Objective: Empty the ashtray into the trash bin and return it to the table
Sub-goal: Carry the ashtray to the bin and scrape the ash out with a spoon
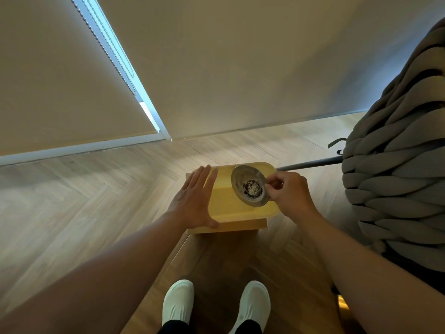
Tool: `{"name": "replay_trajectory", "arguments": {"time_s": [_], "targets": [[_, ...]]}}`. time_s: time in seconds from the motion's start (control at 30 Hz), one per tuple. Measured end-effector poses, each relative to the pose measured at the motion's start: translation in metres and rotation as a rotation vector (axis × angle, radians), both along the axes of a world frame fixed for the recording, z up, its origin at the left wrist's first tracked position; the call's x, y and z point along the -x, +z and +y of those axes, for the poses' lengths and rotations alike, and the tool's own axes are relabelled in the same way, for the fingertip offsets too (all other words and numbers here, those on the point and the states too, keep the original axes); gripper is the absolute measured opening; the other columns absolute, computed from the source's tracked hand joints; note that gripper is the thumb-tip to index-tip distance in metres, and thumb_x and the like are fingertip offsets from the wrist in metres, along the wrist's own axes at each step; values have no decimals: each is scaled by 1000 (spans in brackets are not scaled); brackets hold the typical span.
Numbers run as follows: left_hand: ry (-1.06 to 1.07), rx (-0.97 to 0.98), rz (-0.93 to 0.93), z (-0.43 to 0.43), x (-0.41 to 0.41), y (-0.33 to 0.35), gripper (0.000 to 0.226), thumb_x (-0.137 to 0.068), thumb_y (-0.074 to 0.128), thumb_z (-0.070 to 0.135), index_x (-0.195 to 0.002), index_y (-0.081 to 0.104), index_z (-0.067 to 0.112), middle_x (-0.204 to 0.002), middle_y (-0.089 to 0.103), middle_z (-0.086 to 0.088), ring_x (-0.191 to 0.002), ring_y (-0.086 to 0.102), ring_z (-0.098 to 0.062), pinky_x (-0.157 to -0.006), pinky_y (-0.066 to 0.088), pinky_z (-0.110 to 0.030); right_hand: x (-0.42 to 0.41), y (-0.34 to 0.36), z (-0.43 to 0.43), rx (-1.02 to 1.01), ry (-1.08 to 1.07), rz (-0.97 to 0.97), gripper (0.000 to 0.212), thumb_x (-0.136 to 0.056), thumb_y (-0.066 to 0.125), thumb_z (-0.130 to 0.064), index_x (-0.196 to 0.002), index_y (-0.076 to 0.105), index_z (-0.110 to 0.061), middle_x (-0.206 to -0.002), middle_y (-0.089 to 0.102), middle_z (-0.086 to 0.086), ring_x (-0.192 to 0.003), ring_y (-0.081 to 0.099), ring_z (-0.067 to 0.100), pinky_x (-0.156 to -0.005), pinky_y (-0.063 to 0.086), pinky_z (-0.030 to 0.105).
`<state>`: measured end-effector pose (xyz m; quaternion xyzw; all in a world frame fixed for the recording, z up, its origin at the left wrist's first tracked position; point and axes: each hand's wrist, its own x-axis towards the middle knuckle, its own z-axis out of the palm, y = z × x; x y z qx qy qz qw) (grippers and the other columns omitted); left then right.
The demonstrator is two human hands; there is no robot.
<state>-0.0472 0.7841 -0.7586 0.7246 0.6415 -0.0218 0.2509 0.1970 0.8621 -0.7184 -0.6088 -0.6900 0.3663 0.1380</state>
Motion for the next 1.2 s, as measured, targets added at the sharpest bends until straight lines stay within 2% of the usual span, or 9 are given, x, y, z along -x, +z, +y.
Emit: {"name": "replay_trajectory", "arguments": {"time_s": [0.1, 0.2, 0.37, 0.47, 0.53, 0.63, 0.73, 0.87, 1.2], "targets": [[0, -11, 28, -1, 0, -3, 146, -49, 68, 83, -150, -15, 19, -162, -9, -8, -147, -15, -23, -120, 1, -45, 2, -4, -9, -56, 62, -28, 14, -86, 73, -15, -98, 72, -9, -87, 71, 2, -72, 60, 4, -56, 44, 1], [2, -17, 37, -2, -1, -4, 144, -50, 68, 82, -150, -14, 18, -162, -9, -9, -147, -15, -23, -120, 2, -45, 4, -5, -18, -89, 106, -26, 14, -86, 72, -16, -98, 71, -8, -93, 73, 6, -80, 66, 11, -53, 40, -3], [12, -8, 31, -1, 0, -4, 145, -49, 69, 81, -151, -13, 18, -162, -8, -9, -147, -14, -24, -120, 3, -46, 6, -7, -26, -151, 160, -59, 17, -87, 71, -19, -100, 69, -9, -101, 74, 8, -87, 71, 21, -65, 51, 10], [14, -15, 32, -1, 1, -3, 145, -48, 70, 80, -151, -11, 17, -162, -7, -9, -147, -12, -24, -120, 1, -46, 7, -8, -28, -204, 205, -61, 16, -89, 70, -18, -99, 69, -6, -102, 73, 9, -86, 72, 21, -66, 55, 17], [19, -22, 34, -2, 1, -4, 146, -48, 71, 80, -151, -11, 17, -162, -6, -8, -147, -12, -23, -120, -1, -46, 8, -7, -31, -264, 254, -66, 13, -89, 69, -15, -96, 69, -5, -97, 74, 10, -81, 71, 18, -68, 57, 20], [25, -20, 21, -3, 0, -4, 145, -49, 72, 79, -151, -10, 16, -162, -7, -8, -147, -13, -22, -120, -2, -47, 9, -7, -37, -385, 339, -97, 11, -86, 71, -8, -96, 70, -3, -85, 73, 10, -71, 69, 19, -71, 60, 31], [26, -18, 14, -3, 0, -3, 145, -48, 72, 79, -151, -10, 16, -162, -7, -7, -147, -13, -22, -120, -2, -46, 7, -10, -42, -457, 438, -174, 14, -82, 74, -4, -96, 70, -1, -79, 71, 11, -66, 68, 23, -64, 61, 38], [32, -18, 17, -3, 1, -4, 147, -47, 72, 79, -150, -12, 17, -162, -7, -7, -147, -13, -22, -120, -1, -46, 4, -13, -48, -509, 508, -244, 25, -73, 82, -5, -96, 71, -1, -80, 72, 13, -67, 70, 25, -63, 61, 38], [39, -21, -1, -3, 1, -4, 146, -47, 73, 79, -151, -11, 18, -162, -7, -7, -147, -13, -21, -120, -2, -45, 4, -13, -53, -598, 626, -297, 26, -71, 85, -7, -91, 70, 2, -83, 72, 18, -73, 71, 30, -59, 61, 41]]}}
